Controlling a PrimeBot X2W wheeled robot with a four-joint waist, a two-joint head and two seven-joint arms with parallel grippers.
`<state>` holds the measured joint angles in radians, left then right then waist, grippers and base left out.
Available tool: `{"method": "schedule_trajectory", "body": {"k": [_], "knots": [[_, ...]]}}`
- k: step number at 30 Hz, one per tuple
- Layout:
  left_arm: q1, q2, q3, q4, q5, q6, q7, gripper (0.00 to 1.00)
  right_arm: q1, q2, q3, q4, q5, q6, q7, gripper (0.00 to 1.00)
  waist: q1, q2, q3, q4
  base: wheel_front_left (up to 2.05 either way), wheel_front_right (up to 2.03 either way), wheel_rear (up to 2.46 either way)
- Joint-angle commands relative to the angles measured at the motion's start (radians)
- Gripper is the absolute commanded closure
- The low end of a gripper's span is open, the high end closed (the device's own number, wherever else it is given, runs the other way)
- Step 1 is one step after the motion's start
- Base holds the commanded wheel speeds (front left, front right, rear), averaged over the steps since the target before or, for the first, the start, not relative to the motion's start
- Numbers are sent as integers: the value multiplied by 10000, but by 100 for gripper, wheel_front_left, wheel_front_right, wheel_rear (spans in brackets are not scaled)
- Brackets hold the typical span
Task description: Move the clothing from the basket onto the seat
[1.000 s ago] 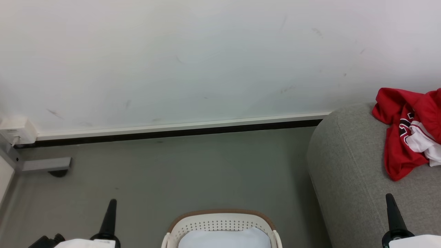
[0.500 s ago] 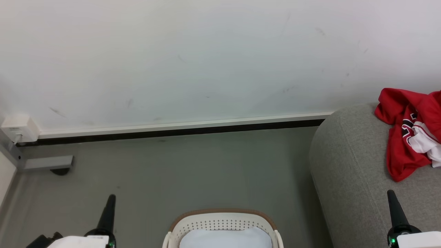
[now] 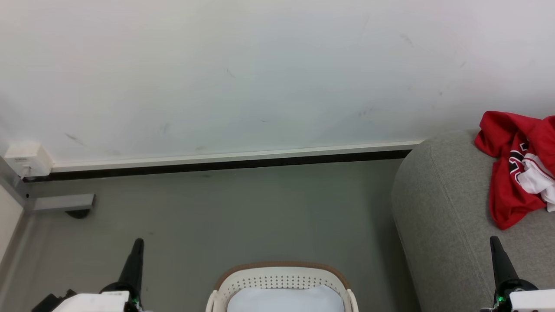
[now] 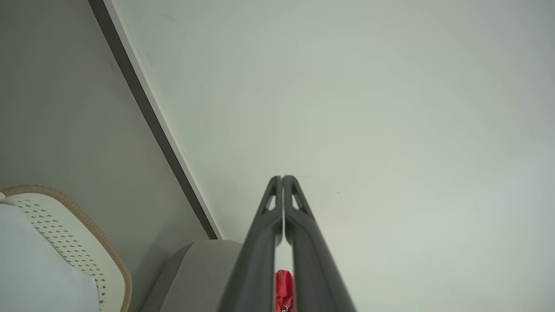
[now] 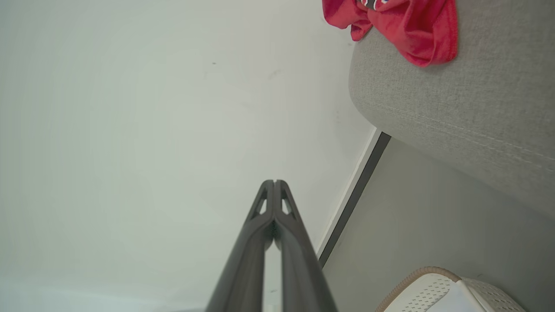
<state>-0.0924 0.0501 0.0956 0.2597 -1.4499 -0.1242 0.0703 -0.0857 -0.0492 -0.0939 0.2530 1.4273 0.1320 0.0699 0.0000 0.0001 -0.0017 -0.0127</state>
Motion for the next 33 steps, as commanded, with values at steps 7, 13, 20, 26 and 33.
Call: {"method": "schedule_trajectory", "body": {"k": [7, 13, 20, 26, 33], "knots": [[-150, 25, 118, -86, -656, -74, 187, 100, -204, -53, -92, -99, 729, -21, 179, 100, 0, -1, 14, 41, 0, 0, 0], [-191, 18, 162, -117, -1153, -84, 334, 100, -230, -52, -150, -98, 1284, -22, 311, 100, 0, -1, 27, 79, 0, 0, 0], [-216, 12, 198, -140, -1494, -90, 436, 100, -281, -51, -198, -102, 1746, -24, 425, 100, 0, -1, 38, 111, 0, 0, 0], [-226, 9, 212, -150, -1685, -95, 482, 100, -297, -49, -217, -99, 1871, -24, 461, 100, 0, -1, 44, 127, 0, 0, 0], [-223, 9, 211, -151, -1686, -95, 482, 100, -296, -46, -220, -99, 1867, -24, 465, 100, 0, -1, 44, 127, 0, 0, 0]]}}
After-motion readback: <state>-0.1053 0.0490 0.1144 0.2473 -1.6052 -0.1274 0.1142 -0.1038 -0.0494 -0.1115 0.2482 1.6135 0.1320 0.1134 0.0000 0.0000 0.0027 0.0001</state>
